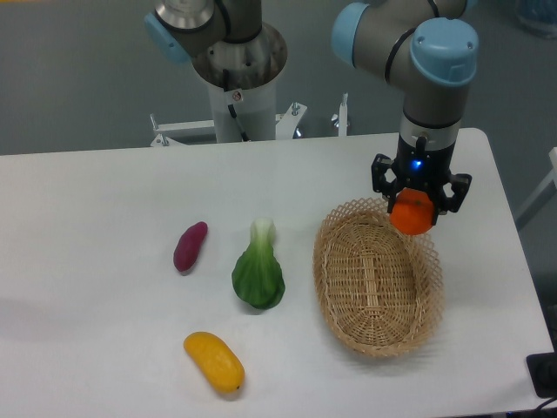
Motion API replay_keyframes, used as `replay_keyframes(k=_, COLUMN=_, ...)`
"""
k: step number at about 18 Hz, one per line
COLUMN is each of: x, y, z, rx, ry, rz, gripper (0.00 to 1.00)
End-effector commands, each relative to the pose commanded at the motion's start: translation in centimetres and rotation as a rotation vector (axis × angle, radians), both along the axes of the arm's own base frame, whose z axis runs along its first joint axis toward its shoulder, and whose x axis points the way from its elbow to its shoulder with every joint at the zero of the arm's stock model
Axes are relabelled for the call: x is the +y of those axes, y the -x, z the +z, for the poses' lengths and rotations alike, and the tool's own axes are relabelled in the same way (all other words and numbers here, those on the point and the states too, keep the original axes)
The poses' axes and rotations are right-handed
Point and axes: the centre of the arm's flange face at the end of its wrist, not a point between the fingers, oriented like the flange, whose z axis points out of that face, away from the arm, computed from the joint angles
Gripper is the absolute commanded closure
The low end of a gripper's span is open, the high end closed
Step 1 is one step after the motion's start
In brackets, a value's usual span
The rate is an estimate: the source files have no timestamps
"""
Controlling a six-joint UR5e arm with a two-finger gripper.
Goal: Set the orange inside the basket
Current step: 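Lift the held orange upward with the gripper, away from the basket rim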
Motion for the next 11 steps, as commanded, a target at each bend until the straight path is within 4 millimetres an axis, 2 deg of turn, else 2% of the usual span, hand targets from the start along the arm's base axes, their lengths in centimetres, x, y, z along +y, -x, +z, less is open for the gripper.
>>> replay_keyframes(k=11, x=-0.71, y=0.31, z=0.15, rx=-0.003, ry=-0.011, rz=0.011, gripper=0.36)
